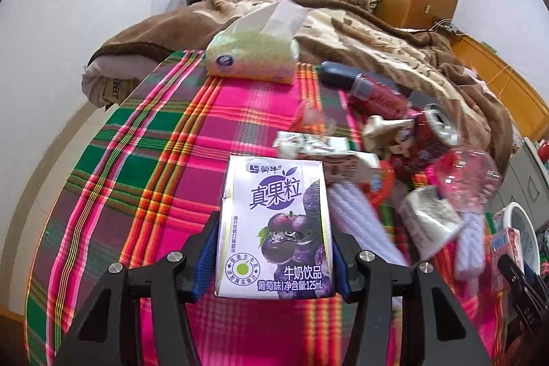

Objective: Collect trash
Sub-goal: 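Carry both cartons over the white wastebasket with both tools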

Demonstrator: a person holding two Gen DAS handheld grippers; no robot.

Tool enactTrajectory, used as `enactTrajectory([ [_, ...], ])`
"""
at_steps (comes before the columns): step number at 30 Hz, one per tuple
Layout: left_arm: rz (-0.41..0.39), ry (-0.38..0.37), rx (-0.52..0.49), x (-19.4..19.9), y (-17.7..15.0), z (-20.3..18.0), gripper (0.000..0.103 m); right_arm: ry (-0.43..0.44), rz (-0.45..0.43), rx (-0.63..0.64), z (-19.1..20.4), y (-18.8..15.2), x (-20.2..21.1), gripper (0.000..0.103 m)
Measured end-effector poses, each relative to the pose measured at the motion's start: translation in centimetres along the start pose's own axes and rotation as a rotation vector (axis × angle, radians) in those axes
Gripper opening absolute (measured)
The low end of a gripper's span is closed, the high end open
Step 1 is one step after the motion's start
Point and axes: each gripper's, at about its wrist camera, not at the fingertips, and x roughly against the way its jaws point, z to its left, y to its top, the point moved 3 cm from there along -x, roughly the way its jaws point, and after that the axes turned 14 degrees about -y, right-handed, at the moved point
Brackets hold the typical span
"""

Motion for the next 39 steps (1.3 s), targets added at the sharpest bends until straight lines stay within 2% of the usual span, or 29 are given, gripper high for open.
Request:
enactTrajectory([
  [10,-0.047,-0.08,-0.102,3.3,-0.7,-6.8,0.055,-0.013,-0.071,-0.029,-3.4,0.9,1.9,0.056],
  [18,-0.058,-0.16,-0.2,3.9,-1.5,-13.2,0.055,-0.039,-0.1,-0.073,-7.1,1.5,2.6,0.056],
  [33,-0.001,-0.332,-0.363,1.6,-3.7,-25.6,0.055,-0.12,-0.112,-0.133,-14.3,1.9,2.0,0.057],
  [39,0.058,-0.413,-0.4,-0.4,-5.1,-30.1,0.055,-0.14,-0.058,-0.148,-16.6,1.4,0.4,0.057],
])
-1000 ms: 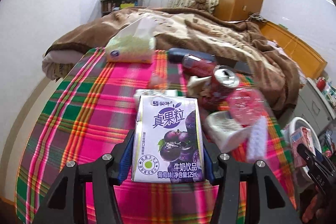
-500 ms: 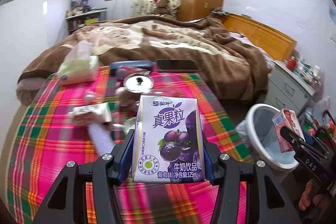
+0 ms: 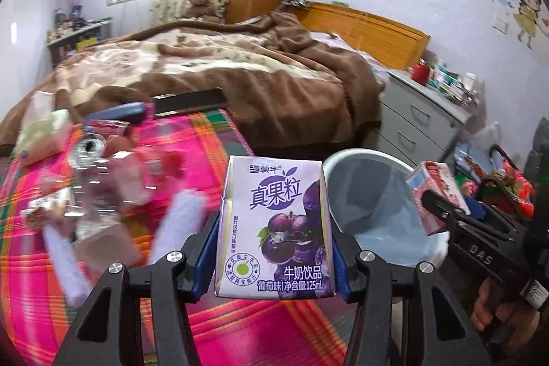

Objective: Collect trash
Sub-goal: 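Carry both cartons over the white wastebasket with both tools, then open both tools to drop the cartons into the wastebasket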

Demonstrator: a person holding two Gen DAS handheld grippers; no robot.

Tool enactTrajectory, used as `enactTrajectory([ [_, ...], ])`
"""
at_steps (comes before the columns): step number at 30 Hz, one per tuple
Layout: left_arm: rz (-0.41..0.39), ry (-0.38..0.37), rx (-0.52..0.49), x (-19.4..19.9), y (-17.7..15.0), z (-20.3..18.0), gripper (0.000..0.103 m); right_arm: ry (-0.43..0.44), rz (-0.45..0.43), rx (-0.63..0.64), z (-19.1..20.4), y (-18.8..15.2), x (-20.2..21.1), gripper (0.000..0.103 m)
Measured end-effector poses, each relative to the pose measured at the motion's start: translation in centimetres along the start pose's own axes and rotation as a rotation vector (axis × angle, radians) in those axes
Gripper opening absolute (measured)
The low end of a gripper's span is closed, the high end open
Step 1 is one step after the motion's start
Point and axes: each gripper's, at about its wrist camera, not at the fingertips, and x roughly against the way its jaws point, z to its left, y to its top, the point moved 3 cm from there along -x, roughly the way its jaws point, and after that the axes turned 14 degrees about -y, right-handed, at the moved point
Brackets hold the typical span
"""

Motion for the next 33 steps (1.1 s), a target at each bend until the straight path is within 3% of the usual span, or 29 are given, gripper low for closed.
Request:
enactTrajectory([
  [13,0.116,-0.121,-0.069,-7.8,0.2,-5.5,0.055,-0.034,0.105,0.024,-3.5,-1.3,-3.4,0.057],
  [25,0.173,-0.138,-0.097,-12.2,0.2,-7.5,0.056,-0.037,0.148,0.056,-4.7,-1.6,-5.1,0.058],
  [29,0.167,-0.146,-0.076,-12.1,0.4,-7.3,0.068,-0.043,0.146,0.052,-5.0,-1.5,-5.1,0.069],
  [33,0.15,-0.132,-0.081,-11.6,0.6,-7.3,0.074,-0.027,0.128,0.033,-5.3,-1.3,-4.6,0.069],
])
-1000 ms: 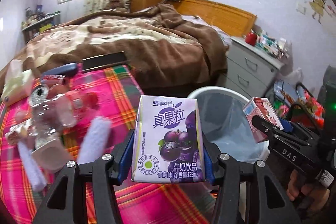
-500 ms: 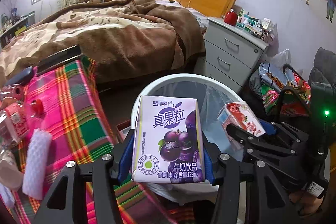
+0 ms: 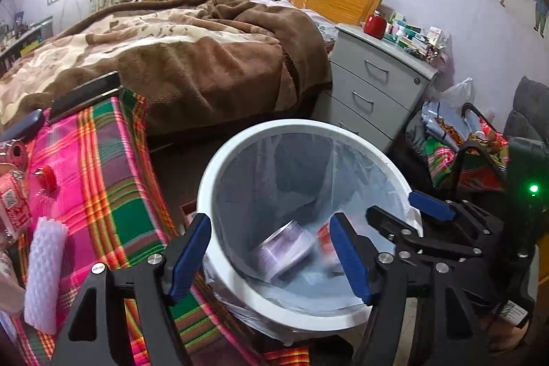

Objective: Collect trash
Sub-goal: 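Open both tools to drop the cartons into the wastebasket, then grasp a white foam net with the left tool while the right tool grasps another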

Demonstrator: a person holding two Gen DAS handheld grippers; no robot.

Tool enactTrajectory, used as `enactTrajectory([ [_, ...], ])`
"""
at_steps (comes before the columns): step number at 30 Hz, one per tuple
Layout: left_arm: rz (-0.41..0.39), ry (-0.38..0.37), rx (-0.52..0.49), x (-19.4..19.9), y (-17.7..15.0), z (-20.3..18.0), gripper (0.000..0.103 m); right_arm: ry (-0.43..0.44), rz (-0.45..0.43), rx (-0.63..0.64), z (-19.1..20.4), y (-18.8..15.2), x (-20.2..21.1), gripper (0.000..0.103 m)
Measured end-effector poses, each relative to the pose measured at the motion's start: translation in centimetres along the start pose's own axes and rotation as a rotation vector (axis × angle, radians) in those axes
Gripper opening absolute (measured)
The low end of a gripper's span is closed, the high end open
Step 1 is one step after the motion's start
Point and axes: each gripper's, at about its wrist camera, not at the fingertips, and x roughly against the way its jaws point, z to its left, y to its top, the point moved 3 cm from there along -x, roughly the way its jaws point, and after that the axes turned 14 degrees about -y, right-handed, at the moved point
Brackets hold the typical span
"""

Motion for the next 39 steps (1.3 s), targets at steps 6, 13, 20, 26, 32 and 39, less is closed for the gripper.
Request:
enactTrajectory([
  [6,-0.02,0.016,0.021,1.4,-0.2,0.5,0.075,-0.011,-0.027,-0.028,-0.2,0.2,1.0,0.069],
  [13,-0.058,0.051,0.036,4.2,-1.0,1.3,0.075,-0.001,-0.059,-0.055,0.4,0.4,2.2,0.069],
  [20,-0.109,0.08,0.078,7.7,-2.3,2.6,0.075,0.031,-0.092,-0.059,2.0,0.1,3.8,0.069],
  [26,-0.15,0.133,0.105,11.0,-3.9,4.3,0.075,0.069,-0.122,-0.044,4.1,-0.1,5.1,0.069],
  [32,-0.184,0.192,0.157,14.1,-6.1,6.8,0.075,0.112,-0.146,-0.016,6.7,-0.2,6.1,0.069],
  [39,-0.234,0.265,0.255,18.0,-8.6,11.3,0.075,0.163,-0.155,0.004,9.9,-0.2,6.2,0.069],
])
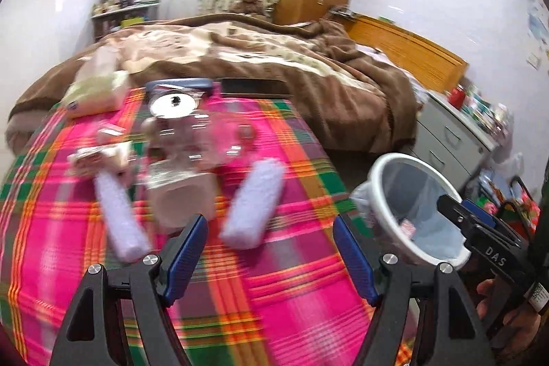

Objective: Collect trash
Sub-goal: 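Grasp a white foam net with the left tool while the right tool grasps another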

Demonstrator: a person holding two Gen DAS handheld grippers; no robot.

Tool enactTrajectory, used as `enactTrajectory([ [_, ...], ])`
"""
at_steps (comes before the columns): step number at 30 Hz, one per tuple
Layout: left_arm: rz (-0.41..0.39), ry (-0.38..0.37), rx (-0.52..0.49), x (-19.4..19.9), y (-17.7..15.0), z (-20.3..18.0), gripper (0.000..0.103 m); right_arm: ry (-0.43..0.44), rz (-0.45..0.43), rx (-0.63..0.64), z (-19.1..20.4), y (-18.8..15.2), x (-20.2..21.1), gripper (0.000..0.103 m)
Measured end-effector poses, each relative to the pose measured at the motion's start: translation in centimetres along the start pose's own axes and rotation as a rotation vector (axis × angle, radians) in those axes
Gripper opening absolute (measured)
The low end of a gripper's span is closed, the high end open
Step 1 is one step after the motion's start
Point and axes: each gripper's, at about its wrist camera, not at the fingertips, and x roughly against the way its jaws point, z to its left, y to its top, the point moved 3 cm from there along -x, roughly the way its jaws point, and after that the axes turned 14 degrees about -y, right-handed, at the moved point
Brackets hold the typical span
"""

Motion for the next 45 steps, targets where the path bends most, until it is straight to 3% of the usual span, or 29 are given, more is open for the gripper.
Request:
enactTrajectory([
  [9,-0.028,0.109,0.121,2.7,-0.7,7.7,0.075,0.089,-0.022,0.067,5.2,-0.2,-0.1,0.069],
  [18,-0.019,0.201,0.208,3.8,-1.2,13.7,0.075,0.156,0.093,0.074,9.4,-0.8,-2.2,0.069],
  [32,0.016,0.171,0.278,0.7,-0.6,17.0,0.075,0.17,0.171,0.114,13.8,-0.9,-4.0,0.069],
  [45,0.06,0.153,0.304,-2.1,-0.2,18.3,0.075,0.19,0.237,0.118,15.0,-1.4,-5.1,0.069],
])
